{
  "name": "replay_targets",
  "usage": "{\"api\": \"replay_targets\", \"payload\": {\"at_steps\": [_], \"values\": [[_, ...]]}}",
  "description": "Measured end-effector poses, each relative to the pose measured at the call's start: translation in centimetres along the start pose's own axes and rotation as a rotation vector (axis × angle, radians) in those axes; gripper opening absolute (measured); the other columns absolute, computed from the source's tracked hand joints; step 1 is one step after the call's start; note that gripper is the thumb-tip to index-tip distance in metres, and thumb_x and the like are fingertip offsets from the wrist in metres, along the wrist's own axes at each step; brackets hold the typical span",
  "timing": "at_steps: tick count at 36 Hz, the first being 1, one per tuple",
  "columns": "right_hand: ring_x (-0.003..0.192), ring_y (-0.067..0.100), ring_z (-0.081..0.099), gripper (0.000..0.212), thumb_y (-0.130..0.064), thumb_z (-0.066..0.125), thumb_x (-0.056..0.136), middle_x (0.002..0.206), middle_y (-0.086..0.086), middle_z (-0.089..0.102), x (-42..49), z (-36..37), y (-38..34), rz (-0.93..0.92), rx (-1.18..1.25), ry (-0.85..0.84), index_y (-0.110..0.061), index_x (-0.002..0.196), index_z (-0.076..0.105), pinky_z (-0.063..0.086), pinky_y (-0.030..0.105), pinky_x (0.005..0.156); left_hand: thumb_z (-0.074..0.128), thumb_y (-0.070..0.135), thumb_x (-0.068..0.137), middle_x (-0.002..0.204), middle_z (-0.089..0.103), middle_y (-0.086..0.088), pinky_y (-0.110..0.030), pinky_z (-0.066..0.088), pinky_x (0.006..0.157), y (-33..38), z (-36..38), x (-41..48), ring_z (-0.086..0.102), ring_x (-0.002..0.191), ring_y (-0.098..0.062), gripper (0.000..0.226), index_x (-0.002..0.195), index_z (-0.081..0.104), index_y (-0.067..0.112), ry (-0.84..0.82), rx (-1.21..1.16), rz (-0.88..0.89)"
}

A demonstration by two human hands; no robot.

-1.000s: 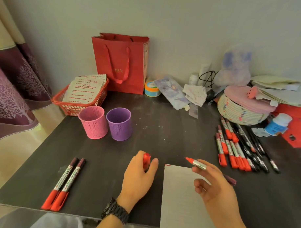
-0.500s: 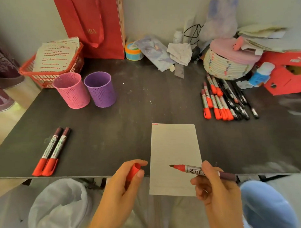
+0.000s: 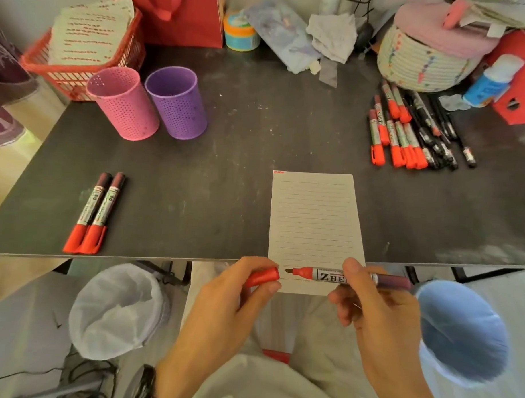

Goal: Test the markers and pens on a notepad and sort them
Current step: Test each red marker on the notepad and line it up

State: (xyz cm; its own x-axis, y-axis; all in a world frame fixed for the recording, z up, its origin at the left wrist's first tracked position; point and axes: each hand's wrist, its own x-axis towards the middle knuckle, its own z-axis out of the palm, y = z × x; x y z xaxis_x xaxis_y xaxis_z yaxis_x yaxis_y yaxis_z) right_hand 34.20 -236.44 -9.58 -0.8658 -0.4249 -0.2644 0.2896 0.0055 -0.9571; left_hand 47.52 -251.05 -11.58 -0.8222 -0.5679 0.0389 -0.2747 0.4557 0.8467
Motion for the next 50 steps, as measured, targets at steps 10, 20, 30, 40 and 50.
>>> {"api": "replay_targets", "payload": {"at_steps": [10,20,30,40,50], "values": [[0.046,0.018,0.058,0.044,-0.061,0.08,0.065,0.063,0.017,0.07,-0.2,0.8,1.4,0.048,0.0,-0.096,-0.028,0.095,0.08,0.045,0.023,0.043,0.061,0.043,0.094,0.098,0.062,0.02,-0.009,0.039,0.065,0.5,0.2,0.4,0.055,0.071,-0.014,0.024,0.117,0.065,0.04,-0.003,0.035,0.127],[0.043,0.018,0.05,0.049,-0.059,0.088,0.064,0.067,0.012,0.066,0.7,-1.8,0.5,0.057,-0.086,-0.311,-0.021,0.093,0.079,0.043,0.024,0.043,0.062,0.043,0.095,0.094,0.059,0.015,-0.011,0.038,0.065,0.6,-0.7,0.2,0.053,0.068,-0.018,0.019,0.113,0.066,0.04,-0.037,0.034,0.157],[0.06,0.002,0.053,0.026,-0.051,0.049,0.096,0.073,-0.017,0.065,0.6,-2.6,-0.8,-0.269,-0.67,-0.555,-0.045,0.108,0.072,0.038,0.008,0.058,0.064,0.037,0.093,0.095,0.062,0.014,-0.012,0.037,0.063,0.9,-1.7,0.8,0.053,0.07,-0.014,0.017,0.11,0.068,0.034,-0.146,0.0,0.185],[0.047,0.011,0.027,0.037,-0.053,0.065,0.088,0.058,0.001,0.034,-2.7,2.2,3.0,0.162,-0.039,-0.425,-0.02,0.095,0.08,0.023,0.018,0.043,0.065,0.059,0.081,0.125,0.067,-0.009,-0.045,0.047,0.096,1.5,-3.7,3.1,0.061,0.119,-0.029,0.06,0.128,0.062,0.022,0.103,-1.028,-0.255],[0.047,0.011,0.028,0.041,-0.06,0.057,0.09,0.053,-0.008,0.035,-5.6,6.1,4.1,0.142,-0.089,-0.29,-0.023,0.079,0.072,0.026,0.019,0.045,0.049,0.041,0.096,0.049,0.017,0.009,-0.022,0.009,0.035,2.4,-2.9,4.2,0.01,0.039,-0.007,0.05,0.054,0.029,0.022,0.134,-1.565,-0.374]]}}
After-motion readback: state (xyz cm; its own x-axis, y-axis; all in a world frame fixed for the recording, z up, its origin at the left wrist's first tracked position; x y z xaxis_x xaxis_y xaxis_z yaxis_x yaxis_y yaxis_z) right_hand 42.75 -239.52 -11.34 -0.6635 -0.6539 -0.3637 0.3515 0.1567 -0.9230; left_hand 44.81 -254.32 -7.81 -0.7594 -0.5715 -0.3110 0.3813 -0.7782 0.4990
